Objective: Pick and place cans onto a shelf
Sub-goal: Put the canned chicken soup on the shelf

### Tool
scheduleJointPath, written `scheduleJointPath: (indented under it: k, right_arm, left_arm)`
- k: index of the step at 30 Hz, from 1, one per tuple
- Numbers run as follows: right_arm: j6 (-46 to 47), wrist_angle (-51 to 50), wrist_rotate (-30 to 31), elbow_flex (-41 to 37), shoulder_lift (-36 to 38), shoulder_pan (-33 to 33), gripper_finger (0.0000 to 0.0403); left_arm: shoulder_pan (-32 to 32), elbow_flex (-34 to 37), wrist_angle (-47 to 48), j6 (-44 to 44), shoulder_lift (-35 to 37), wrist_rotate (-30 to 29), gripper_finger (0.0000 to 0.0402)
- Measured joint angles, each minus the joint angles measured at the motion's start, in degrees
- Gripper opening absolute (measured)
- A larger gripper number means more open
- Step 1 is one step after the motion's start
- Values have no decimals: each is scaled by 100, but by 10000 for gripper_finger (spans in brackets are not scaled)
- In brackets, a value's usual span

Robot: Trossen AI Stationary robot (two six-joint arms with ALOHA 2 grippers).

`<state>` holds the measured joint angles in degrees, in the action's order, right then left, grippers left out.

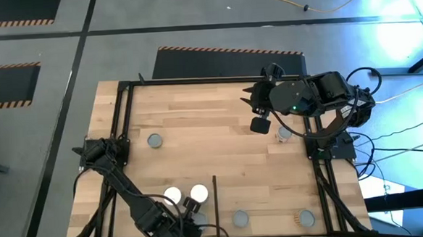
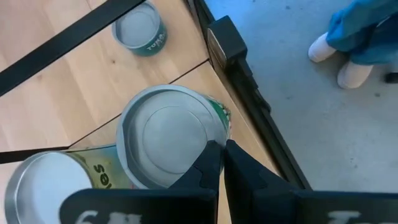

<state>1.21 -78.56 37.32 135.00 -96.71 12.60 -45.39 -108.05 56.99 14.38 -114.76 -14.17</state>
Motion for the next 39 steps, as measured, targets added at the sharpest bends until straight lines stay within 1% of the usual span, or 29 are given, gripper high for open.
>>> scheduleJointPath:
  k: [4, 15, 19, 24, 28, 34, 36, 39]
  right_arm:
    - [0, 2, 0, 0, 0, 0, 110]
    - [0, 11, 2, 0, 0, 2, 110]
    - [-7, 11, 2, 0, 0, 0, 110]
    - [-17, 11, 2, 0, 0, 2, 110]
    - [-20, 11, 2, 0, 0, 2, 110]
    - [-17, 11, 4, 0, 0, 0, 110]
    - [-20, 12, 2, 0, 0, 0, 110]
    - [-20, 54, 2, 0, 0, 1, 110]
  left_arm:
    - [0, 4, 111, -42, 0, -136, 0]
    - [0, 4, 108, -68, 0, -123, 0]
    - [0, 7, 108, -425, 0, -117, 0]
    - [0, 7, 108, -575, 0, -82, 0]
    - [13, 8, 106, -551, 0, 37, 0]
    - [13, 9, 103, -556, 0, 31, 0]
    - [25, 9, 103, -548, 0, 124, 0]
    - [66, 9, 102, -293, 0, 184, 0]
